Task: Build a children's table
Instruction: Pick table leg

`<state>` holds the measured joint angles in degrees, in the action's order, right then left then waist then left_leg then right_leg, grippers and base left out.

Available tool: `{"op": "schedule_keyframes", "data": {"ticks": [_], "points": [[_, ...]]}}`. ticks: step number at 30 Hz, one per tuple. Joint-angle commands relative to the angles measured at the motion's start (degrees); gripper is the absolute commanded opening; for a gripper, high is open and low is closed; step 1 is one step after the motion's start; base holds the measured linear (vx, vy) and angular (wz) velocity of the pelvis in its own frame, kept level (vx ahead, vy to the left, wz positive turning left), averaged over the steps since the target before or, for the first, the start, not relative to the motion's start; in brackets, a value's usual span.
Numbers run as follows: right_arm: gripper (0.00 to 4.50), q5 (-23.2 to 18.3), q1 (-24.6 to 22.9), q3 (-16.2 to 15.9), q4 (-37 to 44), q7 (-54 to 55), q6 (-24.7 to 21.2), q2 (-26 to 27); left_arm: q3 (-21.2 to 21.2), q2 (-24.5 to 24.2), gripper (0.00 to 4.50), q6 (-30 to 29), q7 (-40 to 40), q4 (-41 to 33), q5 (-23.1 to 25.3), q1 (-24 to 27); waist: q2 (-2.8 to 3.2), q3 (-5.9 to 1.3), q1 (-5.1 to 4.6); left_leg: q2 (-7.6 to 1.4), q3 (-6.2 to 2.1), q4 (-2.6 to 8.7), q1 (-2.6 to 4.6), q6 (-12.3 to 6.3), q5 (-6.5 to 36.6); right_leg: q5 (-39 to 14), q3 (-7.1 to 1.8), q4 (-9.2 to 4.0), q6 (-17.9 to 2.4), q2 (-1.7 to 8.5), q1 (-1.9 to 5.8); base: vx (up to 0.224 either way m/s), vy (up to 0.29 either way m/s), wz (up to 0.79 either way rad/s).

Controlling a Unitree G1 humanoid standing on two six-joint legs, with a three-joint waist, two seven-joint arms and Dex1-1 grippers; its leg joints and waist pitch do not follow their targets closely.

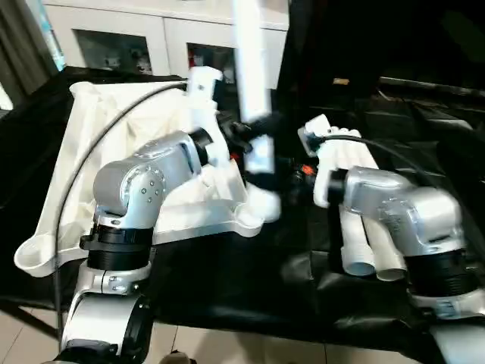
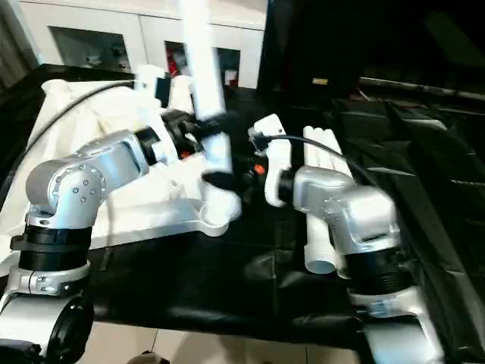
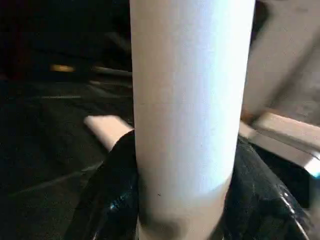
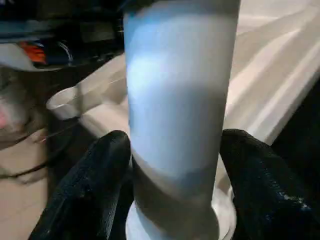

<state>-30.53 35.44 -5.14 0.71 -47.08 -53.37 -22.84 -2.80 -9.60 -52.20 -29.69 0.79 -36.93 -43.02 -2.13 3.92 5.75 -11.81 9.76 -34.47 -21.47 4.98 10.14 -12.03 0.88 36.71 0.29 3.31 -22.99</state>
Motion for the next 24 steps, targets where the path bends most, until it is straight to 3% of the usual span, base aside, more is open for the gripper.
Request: {"op": "schedule_keyframes", "data": {"ticks": [1, 8, 21, 22, 24], "points": [[3.25, -1.3, 0.0, -1.0, 2.3, -3.5, -0.8, -2.0, 1.0, -1.1, 1.88, -1.0, -3.5, -1.9, -1.9, -0.1, -0.51, -4.63, 0.23, -0.27, 0.45, 3.09, 0.62, -0.31, 2.2, 2.8, -1.64, -3.45, -12.0, 2.79, 3.66, 0.0, 0.0, 0.0], [3.25, -2.7, 0.3, -2.9, 2.9, -8.6, -2.1, -5.1, 2.6, -2.7, 1.88, -1.2, -9.3, -2.0, -3.4, -0.5, -0.7, -4.46, 0.12, -0.37, 0.46, 3.16, 0.68, 0.04, 4.1, -2.7, -1.66, -3.86, -11.7, 2.96, 3.49, 0.0, 0.0, 0.0], [3.25, -4.5, 0.3, -3.3, 2.5, -11.4, -2.5, -5.5, 3.4, -3.0, 1.88, -1.8, -12.7, -4.0, -5.5, 0.4, -0.77, -4.53, 0.26, -0.35, 0.45, 3.08, 0.56, 0.01, 3.5, -1.8, -1.62, -3.68, -12.0, 2.9, 3.49, 0.0, 0.0, 0.0], [2.98, -4.7, 0.2, -3.4, 2.6, -11.6, -2.5, -5.6, 3.4, -3.0, 1.88, -1.8, -12.7, -4.0, -5.6, 0.4, -0.75, -4.52, 0.28, -0.38, 0.44, 3.09, 0.59, 0.05, 3.5, -1.9, -1.61, -3.68, -12.0, 2.91, 3.45, 0.0, 0.0, 0.0], [2.98, -4.8, 0.2, -3.5, 2.6, -11.8, -2.6, -5.7, 3.5, -3.1, 1.88, -1.8, -12.8, -4.1, -5.7, 0.4, -0.77, -4.58, 0.29, -0.4, 0.44, 3.07, 0.62, 0.06, 3.4, -1.5, -1.61, -3.62, -12.0, 2.89, 3.45, 0.0, 0.0, 0.0]]}}
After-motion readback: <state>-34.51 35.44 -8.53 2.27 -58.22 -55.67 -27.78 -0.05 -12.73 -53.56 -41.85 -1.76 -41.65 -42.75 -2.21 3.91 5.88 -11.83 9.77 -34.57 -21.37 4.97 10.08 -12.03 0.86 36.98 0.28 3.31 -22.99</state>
